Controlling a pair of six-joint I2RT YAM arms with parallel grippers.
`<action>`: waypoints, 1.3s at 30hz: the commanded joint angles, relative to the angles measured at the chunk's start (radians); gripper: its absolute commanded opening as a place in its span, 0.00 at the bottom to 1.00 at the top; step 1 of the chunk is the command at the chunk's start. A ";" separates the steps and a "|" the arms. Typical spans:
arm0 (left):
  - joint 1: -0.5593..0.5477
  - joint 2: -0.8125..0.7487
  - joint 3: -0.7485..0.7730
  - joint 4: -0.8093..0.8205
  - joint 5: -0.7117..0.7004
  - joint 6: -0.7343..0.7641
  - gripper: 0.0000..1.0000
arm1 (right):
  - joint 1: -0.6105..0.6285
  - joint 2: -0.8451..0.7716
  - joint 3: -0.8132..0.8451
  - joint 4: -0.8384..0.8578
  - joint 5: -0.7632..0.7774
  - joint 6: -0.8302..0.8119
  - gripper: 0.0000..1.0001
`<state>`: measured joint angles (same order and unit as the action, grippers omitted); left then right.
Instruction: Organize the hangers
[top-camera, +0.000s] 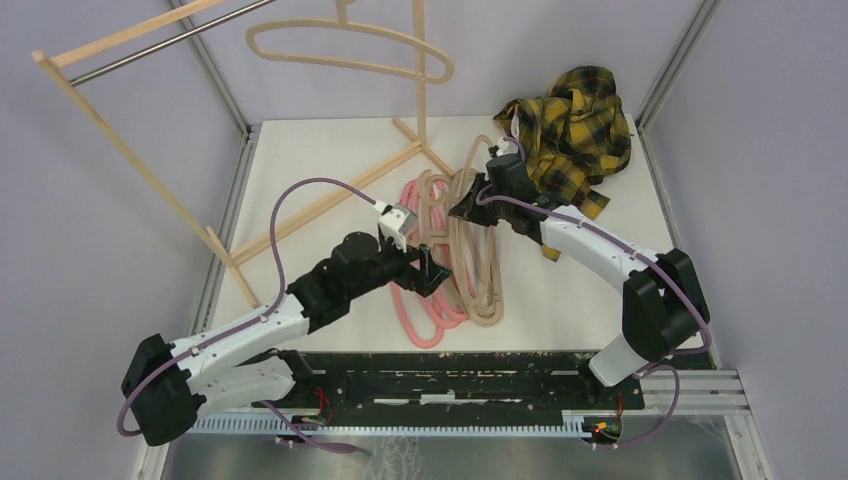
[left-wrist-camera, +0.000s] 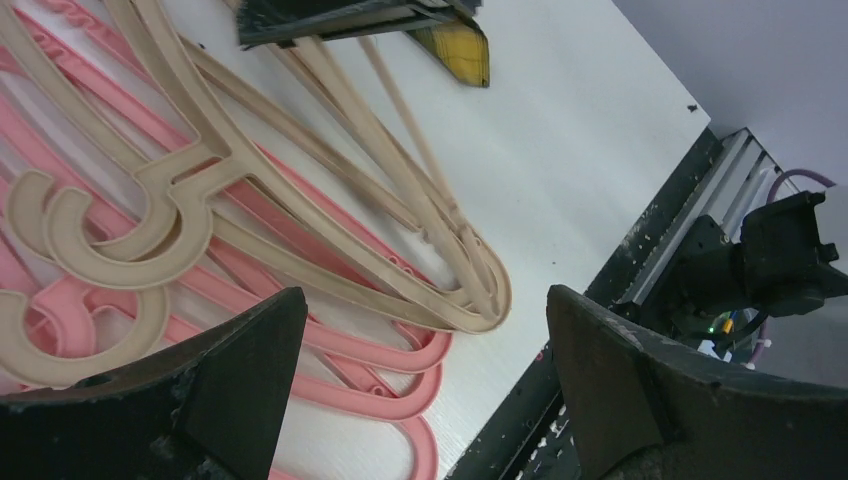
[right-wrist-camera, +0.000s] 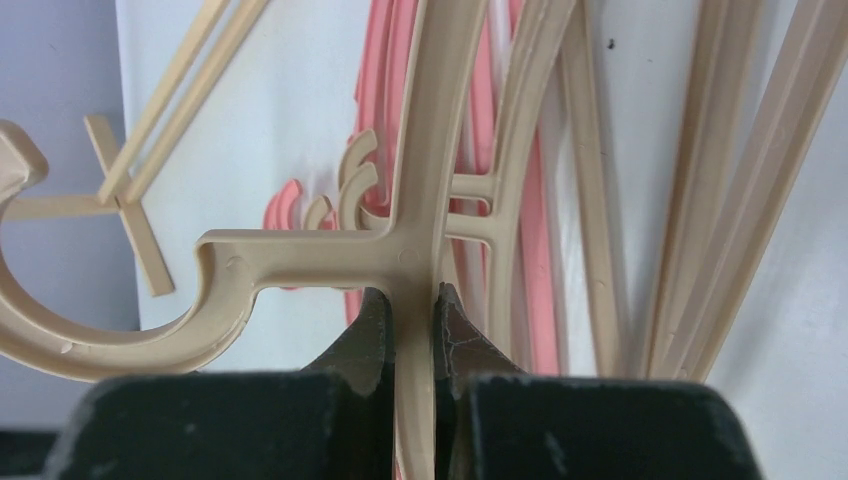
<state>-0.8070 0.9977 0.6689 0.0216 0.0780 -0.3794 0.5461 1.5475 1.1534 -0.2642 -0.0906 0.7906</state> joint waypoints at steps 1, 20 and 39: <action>-0.081 0.041 -0.066 0.199 -0.121 -0.060 0.96 | 0.037 0.036 0.056 0.136 -0.036 0.124 0.01; -0.176 0.333 -0.096 0.450 -0.287 -0.105 0.88 | 0.098 -0.094 -0.033 0.255 -0.136 0.277 0.01; -0.182 0.012 -0.207 0.224 -0.581 -0.250 0.03 | 0.096 -0.281 -0.101 -0.091 0.141 -0.002 0.97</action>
<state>-0.9974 1.1938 0.4973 0.2882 -0.2680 -0.5400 0.6395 1.3911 1.0863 -0.1856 -0.1181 0.9146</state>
